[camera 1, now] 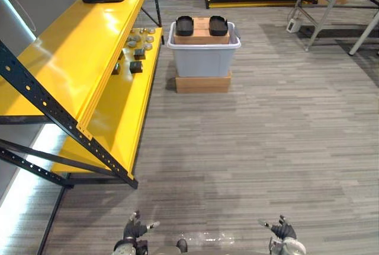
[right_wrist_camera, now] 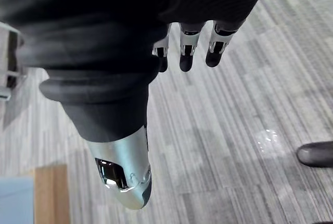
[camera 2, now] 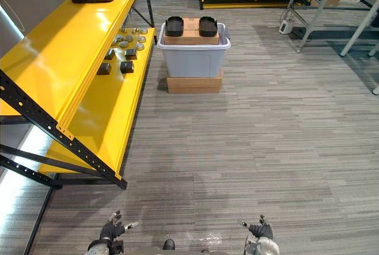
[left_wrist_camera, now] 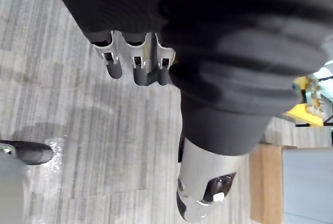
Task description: Walk over and take plastic housings, then place them on the shelf
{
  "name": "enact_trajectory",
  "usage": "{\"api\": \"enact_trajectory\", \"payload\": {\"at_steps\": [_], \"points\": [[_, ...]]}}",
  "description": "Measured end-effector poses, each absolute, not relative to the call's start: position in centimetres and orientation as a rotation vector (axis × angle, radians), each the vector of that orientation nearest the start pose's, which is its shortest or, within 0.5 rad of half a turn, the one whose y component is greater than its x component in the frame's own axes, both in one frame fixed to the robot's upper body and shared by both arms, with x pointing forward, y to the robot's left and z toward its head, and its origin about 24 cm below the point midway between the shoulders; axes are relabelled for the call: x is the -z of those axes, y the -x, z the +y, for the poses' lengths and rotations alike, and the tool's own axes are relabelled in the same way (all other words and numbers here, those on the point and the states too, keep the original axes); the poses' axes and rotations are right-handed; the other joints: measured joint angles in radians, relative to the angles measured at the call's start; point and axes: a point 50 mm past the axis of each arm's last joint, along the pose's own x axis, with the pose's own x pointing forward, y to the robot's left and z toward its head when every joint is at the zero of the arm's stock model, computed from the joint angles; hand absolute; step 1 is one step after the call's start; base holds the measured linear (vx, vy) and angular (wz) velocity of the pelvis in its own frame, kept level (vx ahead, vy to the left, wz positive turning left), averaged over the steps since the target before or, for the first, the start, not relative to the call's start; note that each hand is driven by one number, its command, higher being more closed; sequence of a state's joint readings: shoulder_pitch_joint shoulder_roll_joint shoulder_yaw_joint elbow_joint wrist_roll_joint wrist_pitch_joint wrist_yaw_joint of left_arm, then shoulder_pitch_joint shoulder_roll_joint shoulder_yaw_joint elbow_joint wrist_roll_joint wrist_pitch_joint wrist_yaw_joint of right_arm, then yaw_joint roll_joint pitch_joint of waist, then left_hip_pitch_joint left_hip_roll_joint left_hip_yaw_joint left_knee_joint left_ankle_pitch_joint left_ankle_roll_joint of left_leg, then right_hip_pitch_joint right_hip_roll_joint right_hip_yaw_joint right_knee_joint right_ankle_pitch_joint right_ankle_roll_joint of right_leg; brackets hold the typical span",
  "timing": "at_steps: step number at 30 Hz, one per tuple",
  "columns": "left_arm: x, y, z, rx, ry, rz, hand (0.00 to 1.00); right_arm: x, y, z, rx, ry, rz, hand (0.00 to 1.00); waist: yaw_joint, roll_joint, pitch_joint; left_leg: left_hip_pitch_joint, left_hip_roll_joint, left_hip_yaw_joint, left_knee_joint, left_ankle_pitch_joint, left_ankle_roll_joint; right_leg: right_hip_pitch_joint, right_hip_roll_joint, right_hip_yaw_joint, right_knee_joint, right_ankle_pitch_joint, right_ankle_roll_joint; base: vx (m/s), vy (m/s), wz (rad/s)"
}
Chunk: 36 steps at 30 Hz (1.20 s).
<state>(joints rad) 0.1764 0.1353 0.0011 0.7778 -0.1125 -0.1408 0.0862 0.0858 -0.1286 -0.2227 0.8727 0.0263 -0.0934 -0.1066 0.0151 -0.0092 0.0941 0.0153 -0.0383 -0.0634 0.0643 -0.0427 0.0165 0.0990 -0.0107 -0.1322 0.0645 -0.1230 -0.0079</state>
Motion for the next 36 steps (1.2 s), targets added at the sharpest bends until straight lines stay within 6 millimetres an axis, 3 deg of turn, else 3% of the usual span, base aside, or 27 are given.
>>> {"api": "enact_trajectory", "payload": {"at_steps": [4, 19, 22, 26, 28, 29, 31, 32, 34, 36], "points": [[12.7, -12.6, 21.1, -0.198, -0.105, 0.779, 0.0, 12.7, -13.3, -24.7, 0.355, 0.113, 0.826, 0.0, -0.001, 0.012, 0.007, 0.003, 0.0, -0.01, -0.015, 0.0, 0.0, 0.0, 0.0, -0.002, -0.006, 0.0, 0.001, 0.01, -0.002, 0.02], [12.4, -11.9, 22.7, -0.265, -0.105, 0.775, 0.0, 12.1, -14.0, -25.1, 0.347, 0.14, 0.795, 0.0, -0.002, 0.016, 0.007, -0.037, -0.009, 0.0, 0.014, -0.025, 0.009, -0.037, -0.01, 0.007, -0.013, -0.014, 0.022, -0.05, 0.017, -0.03], [12.2, -11.7, 22.8, -0.28, -0.097, 0.766, 0.0, 11.9, -14.3, -25.3, 0.362, 0.132, 0.784, 0.0, 0.0, 0.022, 0.007, -0.083, -0.007, 0.019, 0.127, -0.094, 0.019, -0.038, -0.008, 0.024, -0.009, -0.022, 0.035, 0.08, 0.052, -0.17], [11.8, -11.8, 23.5, -0.338, -0.064, 0.741, 0.0, 11.1, -16.1, -25.7, 0.39, 0.124, 0.732, 0.0, 0.002, 0.056, 0.013, -0.149, 0.013, 0.068, 0.291, -0.214, 0.046, -0.074, 0.0, 0.07, 0.073, -0.063, 0.074, 0.16, 0.1, -0.41], [11.4, -12.4, 23.8, -0.359, -0.061, 0.71, 0.0, 10.9, -16.6, -25.8, 0.401, 0.117, 0.725, 0.0, 0.013, 0.062, 0.026, -0.143, 0.016, 0.096, 0.323, -0.246, 0.056, -0.136, -0.012, 0.086, 0.229, -0.114, 0.133, 0.13, 0.13, -0.36], [10.9, -12.9, 24.0, -0.367, -0.062, 0.677, 0.0, 10.9, -16.7, -25.7, 0.403, 0.111, 0.728, 0.0, 0.015, 0.061, 0.035, -0.124, 0.012, 0.097, 0.33, -0.276, 0.073, -0.193, -0.025, 0.074, 0.387, -0.136, 0.154, 0.16, 0.153, -0.21], [10.3, -13.3, 24.5, -0.375, -0.071, 0.639, 0.0, 11.2, -16.4, -25.4, 0.403, 0.098, 0.748, 0.0, 0.013, 0.038, 0.059, -0.07, -0.013, 0.09, 0.346, -0.317, 0.095, -0.311, -0.077, 0.035, 0.704, -0.164, 0.126, 0.23, 0.146, 0.08], [10.3, -13.3, 24.6, -0.376, -0.072, 0.638, 0.0, 11.2, -16.3, -25.4, 0.405, 0.097, 0.753, 0.0, 0.011, 0.037, 0.061, -0.059, -0.016, 0.089, 0.355, -0.332, 0.099, -0.334, -0.09, 0.018, 0.748, -0.177, 0.113, 0.28, 0.095, 0.14], [10.3, -13.1, 24.6, -0.381, -0.069, 0.643, 0.0, 11.1, -16.5, -25.4, 0.399, 0.098, 0.746, 0.0, 0.006, 0.039, 0.068, -0.017, -0.014, 0.079, 0.357, -0.366, 0.103, -0.387, -0.115, -0.049, 0.761, -0.206, 0.092, 0.31, 0.071, 0.1], [10.2, -13.5, 24.6, -0.389, -0.054, 0.63, 0.0, 10.5, -17.2, -25.2, 0.387, 0.104, 0.71, 0.0, 0.001, 0.037, 0.08, 0.034, 0.009, 0.05, 0.321, -0.39, 0.093, -0.479, -0.105, -0.102, 0.631, -0.208, 0.091, 0.41, 0.033, 0.26]]}}
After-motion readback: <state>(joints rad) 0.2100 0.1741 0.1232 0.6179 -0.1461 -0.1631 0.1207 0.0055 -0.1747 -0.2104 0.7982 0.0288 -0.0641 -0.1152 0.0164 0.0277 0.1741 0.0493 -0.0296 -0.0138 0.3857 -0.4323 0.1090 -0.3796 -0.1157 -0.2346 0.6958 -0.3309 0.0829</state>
